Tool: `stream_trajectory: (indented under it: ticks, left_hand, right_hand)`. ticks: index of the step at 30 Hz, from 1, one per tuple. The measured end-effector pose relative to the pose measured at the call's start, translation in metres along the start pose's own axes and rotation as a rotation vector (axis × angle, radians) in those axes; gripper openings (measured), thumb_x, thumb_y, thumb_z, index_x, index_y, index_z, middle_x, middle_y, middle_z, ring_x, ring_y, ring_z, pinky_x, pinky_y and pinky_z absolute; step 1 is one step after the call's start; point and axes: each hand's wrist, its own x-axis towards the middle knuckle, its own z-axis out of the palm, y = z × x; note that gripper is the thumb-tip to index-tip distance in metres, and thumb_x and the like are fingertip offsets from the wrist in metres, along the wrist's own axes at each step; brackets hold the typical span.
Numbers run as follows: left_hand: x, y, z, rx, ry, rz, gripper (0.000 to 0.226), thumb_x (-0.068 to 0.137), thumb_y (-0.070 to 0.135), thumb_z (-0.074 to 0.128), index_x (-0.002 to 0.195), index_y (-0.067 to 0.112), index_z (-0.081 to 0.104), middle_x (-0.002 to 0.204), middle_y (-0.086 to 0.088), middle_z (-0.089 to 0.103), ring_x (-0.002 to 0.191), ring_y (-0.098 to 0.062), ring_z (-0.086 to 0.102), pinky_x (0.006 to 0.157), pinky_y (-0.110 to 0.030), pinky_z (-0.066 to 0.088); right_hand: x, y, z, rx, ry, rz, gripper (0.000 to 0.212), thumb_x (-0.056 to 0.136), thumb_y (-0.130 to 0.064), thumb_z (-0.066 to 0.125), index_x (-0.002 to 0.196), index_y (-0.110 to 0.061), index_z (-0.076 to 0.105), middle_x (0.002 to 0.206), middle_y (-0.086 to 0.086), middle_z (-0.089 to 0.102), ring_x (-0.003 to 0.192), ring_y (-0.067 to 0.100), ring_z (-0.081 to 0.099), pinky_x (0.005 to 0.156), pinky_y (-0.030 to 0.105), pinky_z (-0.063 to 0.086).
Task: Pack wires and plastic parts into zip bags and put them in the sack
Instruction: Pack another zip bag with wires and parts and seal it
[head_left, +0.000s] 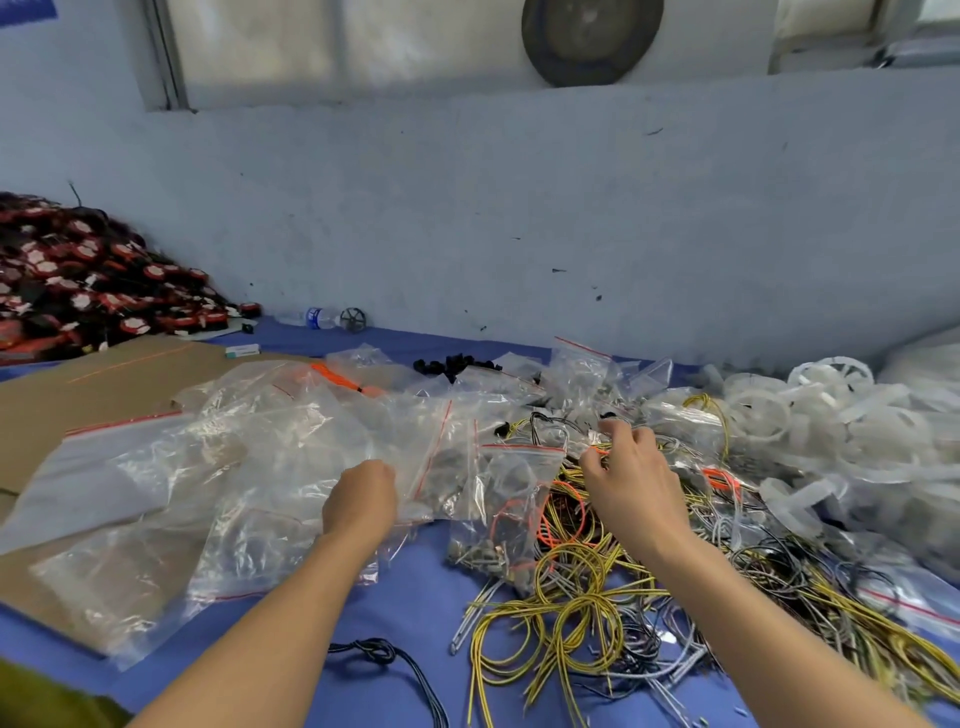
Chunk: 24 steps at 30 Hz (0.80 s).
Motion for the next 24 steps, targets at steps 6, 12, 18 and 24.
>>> stream_trajectory:
  ticks: [6, 12, 18, 24]
  left_hand:
    - [-0.05, 0.087, -0.055, -0.595, 0.268, 0.363, 0.032, 0.104, 0.03, 0.039, 0.08, 0.021, 0.058, 0.071, -0.001, 0.063, 0.061, -0.012, 0.059, 0.053, -0.03, 0.046]
    - [-0.096, 0.161, -0.066, -1.494, -0.655, 0.531, 0.03, 0.098, 0.038, 0.054, 0.101, 0.014, 0.071, 0.094, -0.004, 0.074, 0.084, -0.019, 0.071, 0.068, -0.027, 0.056]
    - [-0.092, 0.138, 0.019, -0.61, -0.246, 0.285, 0.035, 0.104, 0.033, 0.039, 0.08, 0.014, 0.056, 0.062, 0.0, 0.052, 0.056, -0.016, 0.049, 0.056, -0.032, 0.038]
    - [-0.09, 0.134, 0.042, -0.481, -0.15, 0.435, 0.03, 0.104, 0.033, 0.041, 0.082, 0.021, 0.058, 0.066, 0.001, 0.06, 0.063, -0.02, 0.058, 0.058, -0.04, 0.044]
  right_hand:
    - [-0.01, -0.01, -0.026, 0.333, 0.0, -0.119, 0.041, 0.101, -0.037, 0.043, 0.14, -0.025, 0.042, 0.136, 0.0, 0.047, 0.11, 0.012, 0.055, 0.098, 0.042, 0.048]
    - [-0.032, -0.024, -0.107, 0.398, 0.435, -0.395, 0.043, 0.103, -0.044, 0.033, 0.144, -0.03, 0.039, 0.138, -0.01, 0.044, 0.123, 0.008, 0.048, 0.1, 0.038, 0.045]
    - [-0.045, 0.042, -0.129, 0.092, 0.51, -0.466, 0.035, 0.101, -0.029, 0.041, 0.134, -0.025, 0.051, 0.127, -0.007, 0.052, 0.112, 0.011, 0.05, 0.095, 0.031, 0.038]
    - [-0.042, 0.146, -0.076, 0.176, 0.086, 0.201, 0.049, 0.1, -0.039, 0.042, 0.145, -0.019, 0.04, 0.144, 0.007, 0.047, 0.13, 0.024, 0.045, 0.105, 0.04, 0.036]
